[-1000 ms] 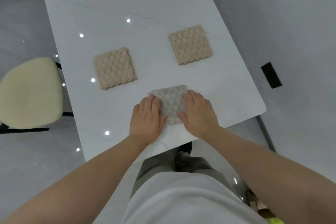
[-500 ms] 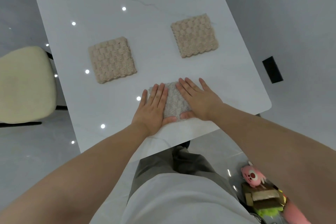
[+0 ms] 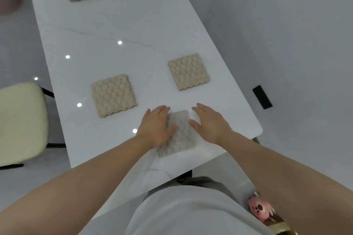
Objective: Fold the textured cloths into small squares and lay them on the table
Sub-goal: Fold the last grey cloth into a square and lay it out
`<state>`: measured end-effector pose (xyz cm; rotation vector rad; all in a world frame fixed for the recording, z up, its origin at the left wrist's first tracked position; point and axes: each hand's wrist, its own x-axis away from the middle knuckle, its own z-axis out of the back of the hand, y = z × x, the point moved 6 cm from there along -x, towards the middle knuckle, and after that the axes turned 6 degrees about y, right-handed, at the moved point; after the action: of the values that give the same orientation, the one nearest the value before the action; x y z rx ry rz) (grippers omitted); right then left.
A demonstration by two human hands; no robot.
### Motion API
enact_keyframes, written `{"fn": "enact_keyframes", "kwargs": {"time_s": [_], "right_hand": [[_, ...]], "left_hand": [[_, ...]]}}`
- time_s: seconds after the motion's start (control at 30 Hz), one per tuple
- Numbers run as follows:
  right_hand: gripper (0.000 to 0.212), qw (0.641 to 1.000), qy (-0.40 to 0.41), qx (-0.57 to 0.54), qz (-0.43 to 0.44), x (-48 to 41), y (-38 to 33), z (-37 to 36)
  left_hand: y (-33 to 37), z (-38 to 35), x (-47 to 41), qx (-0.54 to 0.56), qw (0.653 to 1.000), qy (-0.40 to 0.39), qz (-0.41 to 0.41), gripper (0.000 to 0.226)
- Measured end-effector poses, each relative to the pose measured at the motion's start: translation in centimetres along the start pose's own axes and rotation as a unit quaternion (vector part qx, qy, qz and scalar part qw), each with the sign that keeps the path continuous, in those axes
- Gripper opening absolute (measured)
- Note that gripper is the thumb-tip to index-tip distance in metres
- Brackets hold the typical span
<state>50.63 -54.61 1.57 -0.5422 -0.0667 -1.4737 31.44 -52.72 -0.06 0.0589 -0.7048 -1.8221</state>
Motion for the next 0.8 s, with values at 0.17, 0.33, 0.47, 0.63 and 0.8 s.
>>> {"fn": "enact_keyframes", "kwargs": {"time_s": [0.17,0.33,0.47,0.63,0.8], "right_hand": [[0.041,0.984,0.057,-0.099,-0.135,-1.6,5.1,2.2],[0.035,0.977,0.087,-0.139,-0.139,-9.2,8.2,6.4],[0.052,0.981,0.043,-0.150,-0.113,-16.8,9.3,7.9],[0.078,0.996,-0.060,-0.061,0.001,-21.7,7.4,5.9],[0.085,0.992,-0.020,-0.128,-0.013,-22.9,9.3,6.4]], "left_hand": [[1.4,1.2,-3.5,0.075,0.996,0.012,0.052,0.055],[2.1,3.1,-10.8,0.068,0.989,0.019,0.128,0.054],[2.1,3.4,-16.1,0.072,0.974,0.003,0.215,0.061],[2.2,1.8,-19.7,0.089,0.952,0.020,0.292,0.065],[3.3,1.0,-21.0,0.100,0.951,0.066,0.284,0.064]]}}
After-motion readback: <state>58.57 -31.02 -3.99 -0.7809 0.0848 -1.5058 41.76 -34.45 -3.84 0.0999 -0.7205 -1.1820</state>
